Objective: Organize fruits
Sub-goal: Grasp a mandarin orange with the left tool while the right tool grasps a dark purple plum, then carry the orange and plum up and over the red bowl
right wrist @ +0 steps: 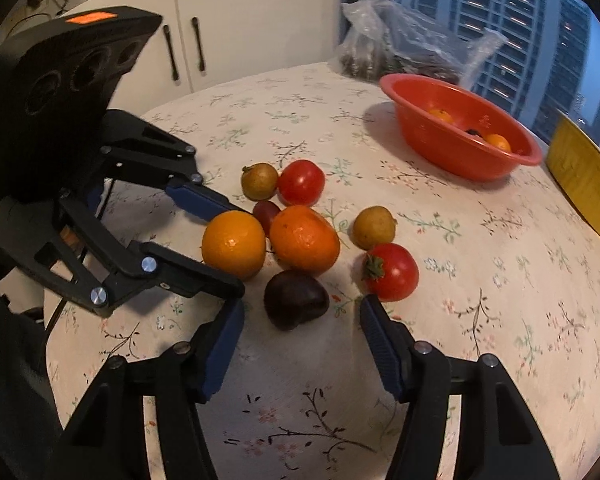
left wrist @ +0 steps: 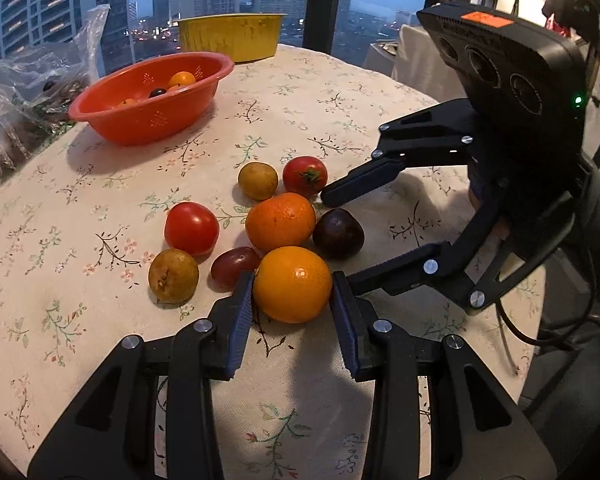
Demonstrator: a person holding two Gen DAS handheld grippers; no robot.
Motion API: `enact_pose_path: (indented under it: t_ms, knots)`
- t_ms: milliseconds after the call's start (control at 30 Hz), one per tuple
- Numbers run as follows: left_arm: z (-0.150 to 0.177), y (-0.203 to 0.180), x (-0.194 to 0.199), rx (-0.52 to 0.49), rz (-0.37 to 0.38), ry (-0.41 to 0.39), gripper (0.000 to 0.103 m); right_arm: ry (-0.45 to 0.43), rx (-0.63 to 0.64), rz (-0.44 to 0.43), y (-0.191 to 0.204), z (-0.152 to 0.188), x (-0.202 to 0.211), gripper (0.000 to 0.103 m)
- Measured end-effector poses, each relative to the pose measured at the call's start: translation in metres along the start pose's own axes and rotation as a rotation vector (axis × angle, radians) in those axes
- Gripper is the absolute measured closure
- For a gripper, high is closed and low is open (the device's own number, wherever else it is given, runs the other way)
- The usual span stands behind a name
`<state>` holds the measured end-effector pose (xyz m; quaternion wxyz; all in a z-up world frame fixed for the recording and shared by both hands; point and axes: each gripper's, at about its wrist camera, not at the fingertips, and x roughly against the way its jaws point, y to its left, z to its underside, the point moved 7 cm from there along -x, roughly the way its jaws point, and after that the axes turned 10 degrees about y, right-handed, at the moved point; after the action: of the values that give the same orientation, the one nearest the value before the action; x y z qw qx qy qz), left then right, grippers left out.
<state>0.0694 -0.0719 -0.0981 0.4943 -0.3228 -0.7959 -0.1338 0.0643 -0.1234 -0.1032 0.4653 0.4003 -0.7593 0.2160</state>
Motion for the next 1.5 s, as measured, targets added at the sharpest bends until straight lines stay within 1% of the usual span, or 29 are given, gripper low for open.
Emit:
enact_pose_path:
  t_ms: [33, 67, 267, 367, 500, 833, 900, 1000, 1200, 1500]
  knots:
    - [0.000, 0.001, 0.000, 0.003, 0.017, -0.001, 0.068, -0.001, 0.021, -0.005, 0.000, 0.000, 0.000, 0.046]
    - [0.000, 0.001, 0.001, 0.002, 0.024, -0.001, 0.068, -0.002, 0.043, -0.003, 0.000, 0.000, 0.000, 0.047]
    - [-0.001, 0.004, 0.002, 0.008, 0.046, -0.006, 0.068, 0.012, 0.135, -0.026, 0.003, -0.003, -0.002, 0.048]
    - [-0.001, 0.006, 0.004, 0.019, 0.046, -0.014, 0.068, 0.018, 0.164, -0.048, 0.003, -0.005, -0.003, 0.050]
    - [0.002, 0.003, 0.005, 0.005, 0.028, -0.006, 0.068, 0.026, 0.174, -0.057, 0.004, -0.006, -0.002, 0.053]
    - [0.015, 0.003, 0.013, 0.016, 0.017, -0.006, 0.068, 0.033, 0.181, -0.062, 0.008, -0.007, -0.001, 0.065]
    - [0.019, 0.003, 0.015, 0.018, 0.016, -0.007, 0.068, 0.033, 0.179, -0.055, 0.008, -0.007, -0.002, 0.066]
    - [0.020, 0.004, 0.017, 0.022, 0.013, -0.012, 0.068, 0.028, 0.171, -0.050, 0.009, -0.007, 0.000, 0.071]
    - [0.023, 0.006, 0.023, 0.036, 0.004, -0.022, 0.068, 0.014, 0.145, -0.042, 0.010, -0.004, 0.003, 0.071]
    - [0.015, 0.013, 0.038, 0.043, -0.018, -0.055, 0.068, -0.047, 0.073, -0.030, 0.002, 0.002, 0.026, 0.071]
